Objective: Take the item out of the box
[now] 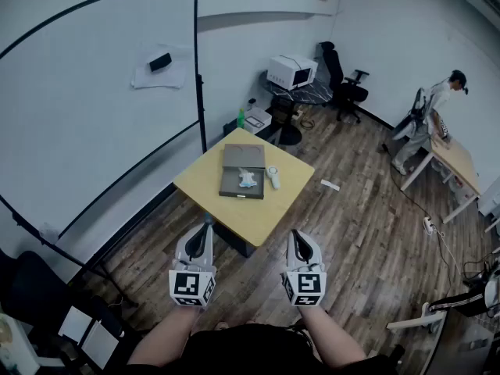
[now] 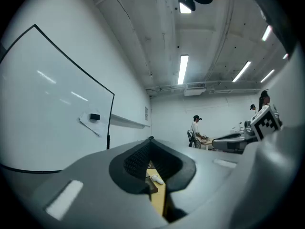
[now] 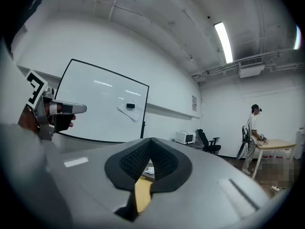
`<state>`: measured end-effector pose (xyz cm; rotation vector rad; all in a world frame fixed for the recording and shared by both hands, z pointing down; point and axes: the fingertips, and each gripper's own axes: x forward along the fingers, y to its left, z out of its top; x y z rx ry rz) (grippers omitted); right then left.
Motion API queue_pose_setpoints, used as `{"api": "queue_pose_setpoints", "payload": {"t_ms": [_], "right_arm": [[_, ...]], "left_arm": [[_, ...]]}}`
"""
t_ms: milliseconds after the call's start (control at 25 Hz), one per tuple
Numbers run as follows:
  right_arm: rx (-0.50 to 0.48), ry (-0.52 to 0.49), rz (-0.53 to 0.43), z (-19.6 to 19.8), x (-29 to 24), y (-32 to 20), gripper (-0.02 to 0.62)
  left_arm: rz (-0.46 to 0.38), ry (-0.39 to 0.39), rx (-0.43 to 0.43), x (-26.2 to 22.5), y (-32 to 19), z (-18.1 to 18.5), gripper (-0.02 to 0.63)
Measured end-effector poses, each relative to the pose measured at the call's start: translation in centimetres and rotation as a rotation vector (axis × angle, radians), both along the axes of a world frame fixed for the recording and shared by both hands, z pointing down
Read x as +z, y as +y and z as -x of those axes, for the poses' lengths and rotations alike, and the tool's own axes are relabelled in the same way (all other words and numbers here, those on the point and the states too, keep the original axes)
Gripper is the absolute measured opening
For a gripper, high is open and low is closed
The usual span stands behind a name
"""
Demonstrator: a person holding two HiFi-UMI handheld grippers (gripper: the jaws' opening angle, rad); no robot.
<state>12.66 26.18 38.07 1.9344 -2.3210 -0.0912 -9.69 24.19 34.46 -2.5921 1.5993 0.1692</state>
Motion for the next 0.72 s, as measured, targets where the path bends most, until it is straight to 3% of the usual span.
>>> {"api": "queue_pose_setpoints", "payload": {"t_ms": [520, 640, 720], "right_arm": [[-0.042, -0.037, 0.020, -0.7, 1.0, -1.1, 0.006], [-0.131, -0.062, 0.041, 0.0, 1.6, -1.8, 0.012], [-0.205, -0.115, 0.076, 0.6, 1.9, -2.8, 0.597]], "left_arm": [[0.009, -0.006, -0.016, 0.3, -0.2, -1.4, 0.000], [0.010, -0.010, -0.024, 0.4, -0.4, -1.8, 0.000], [0.008, -0.009, -0.030, 0.5, -0.7, -2.2, 0.000]]}}
